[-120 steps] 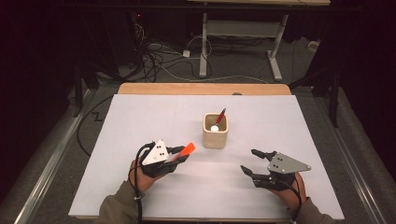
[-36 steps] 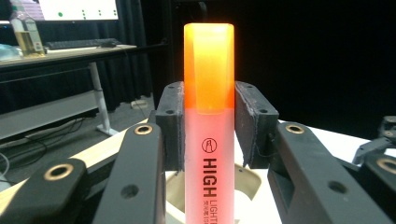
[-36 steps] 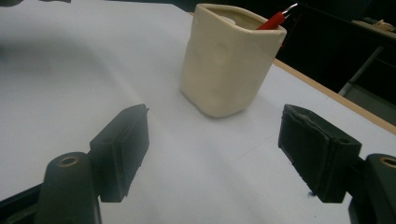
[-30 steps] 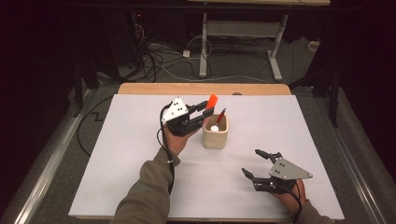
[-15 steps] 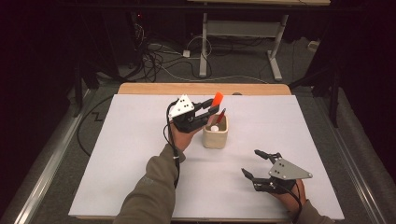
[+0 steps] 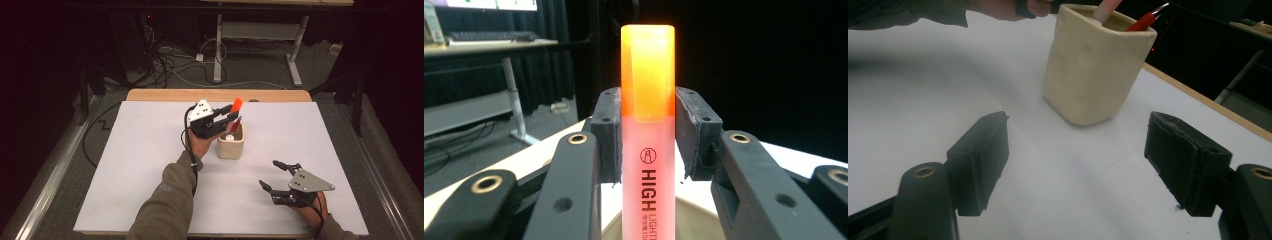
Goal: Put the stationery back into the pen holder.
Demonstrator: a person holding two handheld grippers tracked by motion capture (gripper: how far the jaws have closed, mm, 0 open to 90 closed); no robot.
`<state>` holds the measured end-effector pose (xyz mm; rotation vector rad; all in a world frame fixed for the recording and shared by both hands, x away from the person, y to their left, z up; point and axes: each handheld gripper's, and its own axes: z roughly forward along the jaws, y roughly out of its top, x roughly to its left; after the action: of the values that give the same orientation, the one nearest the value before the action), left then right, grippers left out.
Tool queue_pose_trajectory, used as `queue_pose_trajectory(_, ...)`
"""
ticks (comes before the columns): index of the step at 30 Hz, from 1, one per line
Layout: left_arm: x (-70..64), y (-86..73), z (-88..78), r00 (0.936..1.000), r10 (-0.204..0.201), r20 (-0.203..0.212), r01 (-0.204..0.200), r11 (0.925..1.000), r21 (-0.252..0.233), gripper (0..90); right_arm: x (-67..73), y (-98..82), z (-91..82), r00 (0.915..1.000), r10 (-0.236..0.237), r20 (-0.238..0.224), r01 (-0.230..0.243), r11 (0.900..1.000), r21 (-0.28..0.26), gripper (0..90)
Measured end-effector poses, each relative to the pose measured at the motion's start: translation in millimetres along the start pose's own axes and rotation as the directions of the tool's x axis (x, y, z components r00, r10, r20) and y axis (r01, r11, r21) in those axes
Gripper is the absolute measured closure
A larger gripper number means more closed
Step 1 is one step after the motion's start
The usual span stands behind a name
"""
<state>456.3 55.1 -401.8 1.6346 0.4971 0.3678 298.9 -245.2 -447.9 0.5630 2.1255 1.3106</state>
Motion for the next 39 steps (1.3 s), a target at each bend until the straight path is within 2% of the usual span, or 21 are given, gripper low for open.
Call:
queue_pose_trajectory(8, 3.0, -3.5, -1.3, 0.9999, -0.013, 0.009, 0.013, 0.9998, 0.017, 64.6, -0.1, -0.2, 0.0, 1.0000, -0.004, -0.001, 0.004, 1.000, 0.003, 25.9)
queue_pose_trajectory(14, 3.9, -9.0, -3.5, 0.9997, -0.025, -0.005, 0.025, 0.9991, 0.034, 64.6, 0.8, -0.3, 1.0, 0.9999, -0.012, -0.009, 0.012, 1.000, 0.008, 26.3)
queue_pose_trajectory(20, 3.3, -15.7, -7.0, 0.9997, -0.023, 0.001, 0.023, 0.9987, 0.046, 64.6, 1.5, 0.0, 0.8, 0.9998, -0.015, -0.011, 0.015, 1.000, 0.009, 26.3)
queue_pose_trajectory(30, 2.1, -21.6, -12.7, 0.9999, -0.014, -0.009, 0.014, 0.9968, 0.079, 64.5, 1.9, 0.3, 1.2, 0.9998, -0.019, -0.012, 0.019, 1.000, 0.010, 26.3)
queue_pose_trajectory(39, 0.3, -22.0, -15.1, 0.9996, 0.017, -0.023, -0.014, 0.9916, 0.129, 64.3, 3.0, 1.0, 1.3, 0.9997, -0.021, -0.011, 0.021, 1.000, 0.011, 26.4)
